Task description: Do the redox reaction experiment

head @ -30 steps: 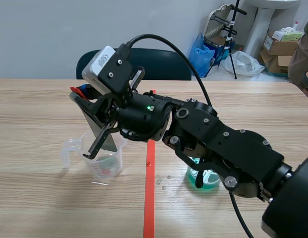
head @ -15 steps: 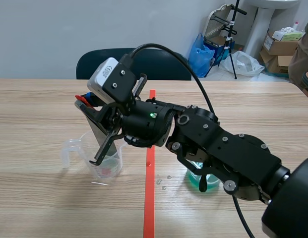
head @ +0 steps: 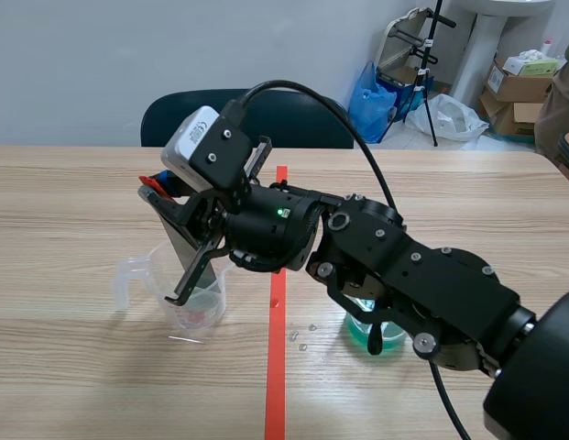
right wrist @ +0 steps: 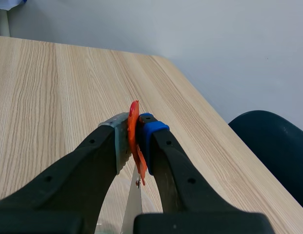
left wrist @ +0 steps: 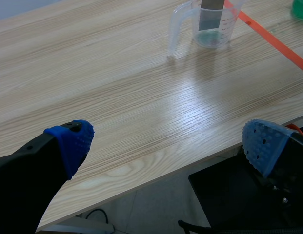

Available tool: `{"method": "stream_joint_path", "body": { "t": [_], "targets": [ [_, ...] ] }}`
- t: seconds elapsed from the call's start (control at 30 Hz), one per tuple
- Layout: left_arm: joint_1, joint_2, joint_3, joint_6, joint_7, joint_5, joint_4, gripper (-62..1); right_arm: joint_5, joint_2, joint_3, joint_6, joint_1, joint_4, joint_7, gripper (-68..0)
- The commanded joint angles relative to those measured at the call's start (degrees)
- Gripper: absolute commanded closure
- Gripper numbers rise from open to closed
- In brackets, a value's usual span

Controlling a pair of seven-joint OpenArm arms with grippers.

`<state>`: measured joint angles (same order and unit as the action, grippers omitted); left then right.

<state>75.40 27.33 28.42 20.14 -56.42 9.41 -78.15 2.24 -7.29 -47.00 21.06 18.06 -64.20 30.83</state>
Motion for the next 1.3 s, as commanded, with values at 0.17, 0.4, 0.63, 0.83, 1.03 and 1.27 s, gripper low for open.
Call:
{"method": "stream_joint_path", "body": {
  "t": [0.17,0.4,0.63,0.83,1.03,1.27],
  "targets": [
    [0.04,0.17,-0.22,0.13,-0.96,0.39,-0.92,-62.3,2.75,0.31,0.04,1.53,0.68,-0.66,0.85,-44.1],
    [0.04,0.17,-0.22,0.13,-0.96,0.39,-0.92,-62.3,2.80,0.31,0.04,1.53,0.66,-0.66,0.55,-65.7],
    [0.04,0.17,-0.22,0.13,-0.96,0.39,-0.92,-62.3,5.53,0.33,0.04,1.53,0.66,-0.66,0.33,-67.9],
    [0.04,0.17,-0.22,0.13,-0.96,0.39,-0.92,-62.3,5.55,0.33,0.04,1.53,0.66,-0.66,0.11,-67.9],
    [0.04,0.17,-0.22,0.13,-0.96,0.39,-0.92,-62.3,6.23,0.33,0.04,1.53,0.66,-0.66,0.00,-67.9],
    [0.04,0.17,-0.22,0.13,-0.96,0.39,-0.92,-62.3,6.23,0.33,0.04,1.53,0.66,-0.66,0.00,-67.9]
  ]
}}
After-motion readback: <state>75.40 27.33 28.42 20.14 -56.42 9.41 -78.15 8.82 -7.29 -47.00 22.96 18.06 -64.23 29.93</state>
